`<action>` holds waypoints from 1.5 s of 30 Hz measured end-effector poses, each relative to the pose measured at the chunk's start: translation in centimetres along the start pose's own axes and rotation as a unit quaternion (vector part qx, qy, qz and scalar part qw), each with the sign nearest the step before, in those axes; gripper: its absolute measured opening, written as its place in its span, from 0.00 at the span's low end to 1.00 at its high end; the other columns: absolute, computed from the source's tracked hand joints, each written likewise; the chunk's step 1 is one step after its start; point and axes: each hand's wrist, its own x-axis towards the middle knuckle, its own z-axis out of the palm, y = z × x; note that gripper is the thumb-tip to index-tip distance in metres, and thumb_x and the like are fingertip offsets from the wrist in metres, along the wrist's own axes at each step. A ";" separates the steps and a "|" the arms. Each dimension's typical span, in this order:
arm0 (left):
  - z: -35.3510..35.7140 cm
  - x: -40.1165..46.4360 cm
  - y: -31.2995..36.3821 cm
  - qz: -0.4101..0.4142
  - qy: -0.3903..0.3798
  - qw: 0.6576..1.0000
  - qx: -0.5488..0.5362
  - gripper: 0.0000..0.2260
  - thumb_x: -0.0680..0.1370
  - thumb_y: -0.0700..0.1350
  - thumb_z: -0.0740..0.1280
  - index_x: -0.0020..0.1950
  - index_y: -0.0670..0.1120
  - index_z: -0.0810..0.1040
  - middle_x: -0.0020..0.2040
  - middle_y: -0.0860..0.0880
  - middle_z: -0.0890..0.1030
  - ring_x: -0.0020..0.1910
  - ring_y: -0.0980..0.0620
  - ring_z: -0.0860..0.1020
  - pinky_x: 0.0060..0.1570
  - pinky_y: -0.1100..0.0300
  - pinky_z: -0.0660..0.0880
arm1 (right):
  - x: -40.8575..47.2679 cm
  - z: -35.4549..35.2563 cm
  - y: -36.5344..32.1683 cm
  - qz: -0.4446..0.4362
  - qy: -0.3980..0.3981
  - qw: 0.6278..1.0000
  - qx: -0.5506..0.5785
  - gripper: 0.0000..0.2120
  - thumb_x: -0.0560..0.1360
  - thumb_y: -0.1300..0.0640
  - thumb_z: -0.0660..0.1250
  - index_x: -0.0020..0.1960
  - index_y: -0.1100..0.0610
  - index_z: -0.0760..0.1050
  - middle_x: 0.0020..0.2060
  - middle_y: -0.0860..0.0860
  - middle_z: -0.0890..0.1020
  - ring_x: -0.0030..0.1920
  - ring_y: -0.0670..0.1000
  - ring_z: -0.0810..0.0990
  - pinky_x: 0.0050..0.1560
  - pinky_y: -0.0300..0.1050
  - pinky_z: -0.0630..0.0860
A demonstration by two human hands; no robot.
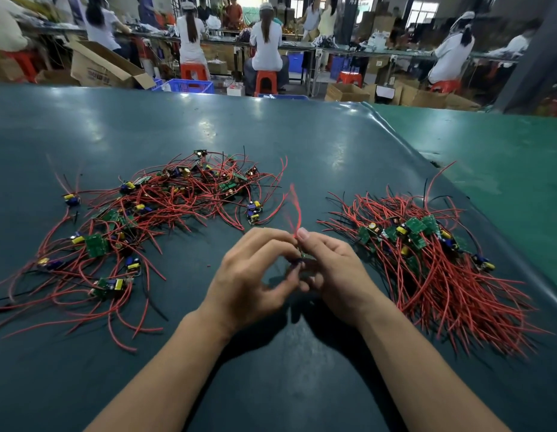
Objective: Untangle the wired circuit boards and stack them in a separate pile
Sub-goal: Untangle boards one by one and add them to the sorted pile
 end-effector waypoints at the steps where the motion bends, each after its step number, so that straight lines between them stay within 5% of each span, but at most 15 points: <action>1: 0.1 0.0 0.1 -0.006 0.000 1.000 -0.018 0.03 0.71 0.37 0.74 0.42 0.39 0.82 0.49 0.45 0.81 0.50 0.48 0.81 0.51 0.54 0.77 | 0.0 -0.2 -0.1 -0.014 0.007 1.000 -0.003 0.11 0.79 0.56 0.65 0.41 0.54 0.83 0.34 0.52 0.79 0.28 0.46 0.75 0.23 0.38 0.70; 4: 0.5 0.0 0.3 -0.100 0.038 0.989 -0.098 0.04 0.73 0.40 0.74 0.43 0.40 0.80 0.46 0.47 0.81 0.45 0.50 0.81 0.46 0.57 0.77 | -0.1 -0.4 -0.2 -0.049 0.047 0.996 -0.051 0.07 0.76 0.59 0.68 0.42 0.55 0.85 0.34 0.51 0.81 0.29 0.45 0.76 0.25 0.37 0.72; 8: 0.0 0.3 0.1 -0.384 0.009 0.896 -0.222 0.07 0.73 0.47 0.74 0.48 0.47 0.81 0.41 0.47 0.84 0.37 0.52 0.81 0.37 0.59 0.79 | -0.2 -0.4 0.0 -0.103 0.082 0.980 -0.152 0.07 0.75 0.60 0.72 0.39 0.54 0.85 0.32 0.53 0.83 0.32 0.46 0.79 0.31 0.39 0.76; 13: 0.0 0.2 -0.4 -0.380 -0.062 0.890 -0.244 0.08 0.75 0.36 0.72 0.46 0.49 0.84 0.36 0.53 0.85 0.34 0.60 0.80 0.37 0.68 0.75 | -0.2 -0.4 0.2 -0.097 0.122 0.979 -0.133 0.03 0.73 0.62 0.74 0.40 0.56 0.82 0.30 0.51 0.82 0.28 0.46 0.79 0.29 0.40 0.78; 15: 0.0 0.2 -0.7 -0.404 -0.014 0.878 -0.256 0.06 0.75 0.35 0.71 0.45 0.46 0.84 0.35 0.51 0.84 0.33 0.58 0.79 0.37 0.66 0.76 | 0.0 -0.3 0.1 -0.090 0.143 0.983 -0.072 0.03 0.73 0.63 0.74 0.41 0.60 0.80 0.32 0.53 0.82 0.29 0.51 0.81 0.30 0.40 0.79; 20: 0.0 0.5 -1.1 -0.471 0.130 0.779 -0.393 0.04 0.76 0.35 0.68 0.45 0.42 0.82 0.37 0.49 0.84 0.34 0.51 0.82 0.39 0.62 0.79 | 0.4 0.1 -0.1 -0.079 0.161 0.981 0.075 0.03 0.74 0.67 0.70 0.41 0.63 0.79 0.31 0.53 0.82 0.33 0.52 0.83 0.33 0.40 0.80; 25: 0.0 0.5 -0.9 -0.467 0.107 0.780 -0.402 0.02 0.76 0.34 0.68 0.48 0.40 0.80 0.37 0.48 0.83 0.37 0.49 0.84 0.39 0.63 0.80 | 0.4 0.6 0.4 -0.050 0.130 0.988 0.072 0.06 0.73 0.65 0.71 0.38 0.59 0.81 0.32 0.54 0.82 0.32 0.52 0.82 0.33 0.40 0.80; 32: -0.1 0.5 -0.4 -0.437 0.035 0.841 -0.318 0.03 0.72 0.36 0.74 0.44 0.39 0.82 0.37 0.41 0.84 0.37 0.48 0.83 0.42 0.60 0.81 | 0.3 0.3 0.5 -0.040 0.133 0.990 -0.006 0.10 0.73 0.62 0.73 0.34 0.54 0.83 0.30 0.51 0.81 0.29 0.48 0.80 0.28 0.38 0.77; 40: 0.1 0.5 -0.2 -0.429 0.002 0.853 -0.297 0.04 0.71 0.35 0.75 0.43 0.39 0.81 0.35 0.45 0.84 0.35 0.52 0.82 0.40 0.63 0.79 | 0.3 0.1 0.3 -0.050 0.141 0.986 -0.072 0.06 0.75 0.61 0.72 0.39 0.59 0.81 0.29 0.49 0.81 0.26 0.45 0.76 0.23 0.37 0.72; 45: -0.1 0.5 -0.1 -0.430 0.012 0.845 -0.319 0.04 0.71 0.34 0.74 0.42 0.38 0.81 0.35 0.43 0.84 0.35 0.50 0.81 0.41 0.60 0.79 | 0.5 -0.2 0.2 -0.082 0.172 0.980 -0.065 0.12 0.78 0.60 0.67 0.37 0.57 0.83 0.29 0.50 0.80 0.26 0.44 0.74 0.23 0.36 0.68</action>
